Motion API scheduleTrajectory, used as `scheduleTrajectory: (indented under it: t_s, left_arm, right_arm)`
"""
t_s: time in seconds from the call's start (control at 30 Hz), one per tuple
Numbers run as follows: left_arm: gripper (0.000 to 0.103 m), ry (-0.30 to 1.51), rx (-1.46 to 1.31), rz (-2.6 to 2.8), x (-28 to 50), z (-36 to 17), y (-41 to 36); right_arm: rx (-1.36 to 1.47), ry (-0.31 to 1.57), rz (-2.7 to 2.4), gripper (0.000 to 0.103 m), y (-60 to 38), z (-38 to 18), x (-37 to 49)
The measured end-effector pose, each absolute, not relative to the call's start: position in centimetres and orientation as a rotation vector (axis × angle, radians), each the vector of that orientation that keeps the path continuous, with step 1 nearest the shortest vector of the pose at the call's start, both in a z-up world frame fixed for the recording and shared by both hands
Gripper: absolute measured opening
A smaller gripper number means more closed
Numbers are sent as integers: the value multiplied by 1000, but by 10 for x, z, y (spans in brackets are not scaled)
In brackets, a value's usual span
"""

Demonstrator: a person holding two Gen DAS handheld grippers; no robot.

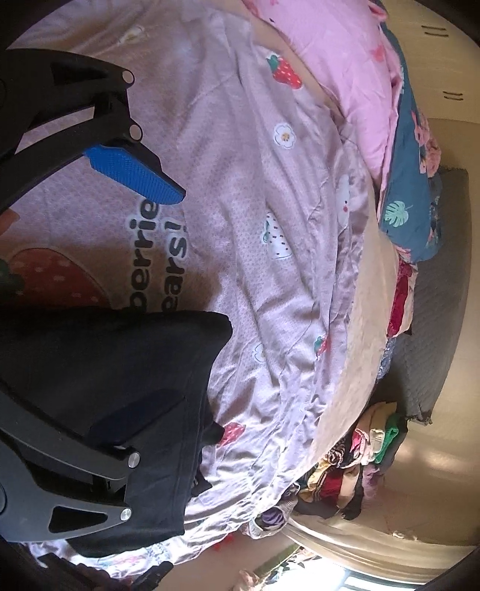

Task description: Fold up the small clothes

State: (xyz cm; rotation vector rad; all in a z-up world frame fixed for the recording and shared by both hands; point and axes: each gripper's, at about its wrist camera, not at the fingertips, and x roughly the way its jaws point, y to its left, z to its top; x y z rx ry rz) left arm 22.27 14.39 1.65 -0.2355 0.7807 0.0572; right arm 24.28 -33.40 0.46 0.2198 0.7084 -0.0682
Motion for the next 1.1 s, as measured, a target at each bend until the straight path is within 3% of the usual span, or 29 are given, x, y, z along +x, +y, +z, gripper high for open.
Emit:
scheduleTrajectory:
  t_s: [0.43,0.73,0.83,1.0,1.03,1.07,1.1]
  left_arm:
    - [93,751,-240,9,190,39,137]
    - [93,862,-272,-14,174,2,130]
    - [93,901,-301,-12,170,-14,132]
    - [93,956,-273,5,163,-35,126]
    - [86,959,-279,4,162,-36,125]
    - [72,963,-290,-13,161,-37,124]
    - [64,968,-299,-32,160,-38,123]
  right_arm:
    - [220,701,-45,91,-337,11,202]
    - [250,758,5,90,-335,-6,181]
    - [264,789,41,78,-332,-14,178]
    - [261,825,38,69,-327,-25,174]
    - [264,831,39,61,-327,-27,173]
    - [266,845,43,55,-327,-30,173]
    - [268,856,44,39,-328,-33,172]
